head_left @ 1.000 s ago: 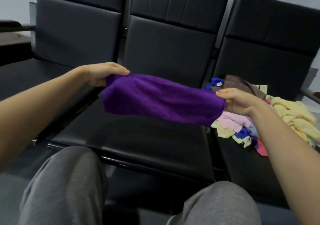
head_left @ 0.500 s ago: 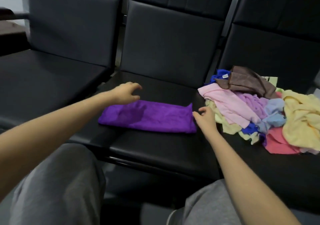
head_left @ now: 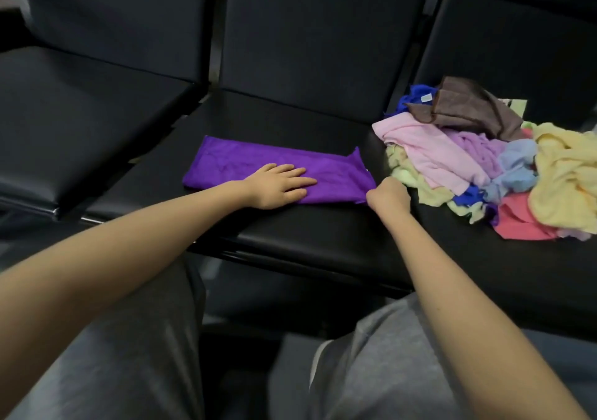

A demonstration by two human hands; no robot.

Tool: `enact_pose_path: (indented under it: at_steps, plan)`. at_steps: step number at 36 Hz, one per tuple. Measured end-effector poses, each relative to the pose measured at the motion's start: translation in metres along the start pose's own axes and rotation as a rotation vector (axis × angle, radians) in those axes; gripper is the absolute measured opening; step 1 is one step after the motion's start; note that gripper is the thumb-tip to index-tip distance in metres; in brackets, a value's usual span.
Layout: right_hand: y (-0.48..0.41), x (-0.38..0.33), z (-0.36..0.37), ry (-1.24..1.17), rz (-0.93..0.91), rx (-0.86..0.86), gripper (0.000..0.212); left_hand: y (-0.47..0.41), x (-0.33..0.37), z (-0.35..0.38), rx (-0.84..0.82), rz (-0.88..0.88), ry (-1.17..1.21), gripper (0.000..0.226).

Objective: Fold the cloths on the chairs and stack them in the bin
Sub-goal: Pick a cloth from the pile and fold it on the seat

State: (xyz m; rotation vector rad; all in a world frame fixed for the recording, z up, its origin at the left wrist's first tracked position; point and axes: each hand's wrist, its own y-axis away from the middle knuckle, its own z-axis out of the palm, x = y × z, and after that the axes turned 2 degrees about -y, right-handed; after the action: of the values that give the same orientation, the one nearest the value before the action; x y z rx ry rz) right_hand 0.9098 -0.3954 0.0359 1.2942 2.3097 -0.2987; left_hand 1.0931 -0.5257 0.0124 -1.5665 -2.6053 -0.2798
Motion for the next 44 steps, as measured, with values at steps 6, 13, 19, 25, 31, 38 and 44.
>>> enact_pose_path:
  at_steps: [6, 13, 19, 25, 31, 38, 44]
  plan:
    - [-0.005, -0.001, -0.015, -0.742, 0.268, -0.180, 0.026, -0.002, -0.003, 0.001, -0.005, -0.003, 0.027, 0.047]
    - [-0.009, 0.016, -0.034, -0.798, 0.339, -0.351, 0.027, -0.002, -0.004, 0.000, -0.008, 0.005, 0.052, 0.047]
    - [-0.015, 0.014, -0.023, -0.205, 0.105, -0.085, 0.037, -0.001, -0.003, -0.002, -0.006, 0.034, 0.072, 0.047]
    - [-0.003, -0.001, -0.022, -0.123, -0.370, 0.090, 0.044, 0.006, -0.014, -0.022, 0.424, -0.356, 0.185, 0.045]
    - [0.014, -0.012, 0.015, 0.389, -0.507, -0.443, 0.056, 0.032, -0.041, -0.034, 0.129, -0.931, 0.117, 0.073]
    - [0.017, -0.022, 0.018, 0.508, -0.512, -0.535, 0.058, 0.048, -0.051, -0.046, 0.106, -0.846, 0.188, 0.064]
    - [0.020, -0.025, 0.015, 0.537, -0.535, -0.572, 0.061, 0.058, -0.063, -0.054, 0.278, -0.959, 0.786, 0.053]
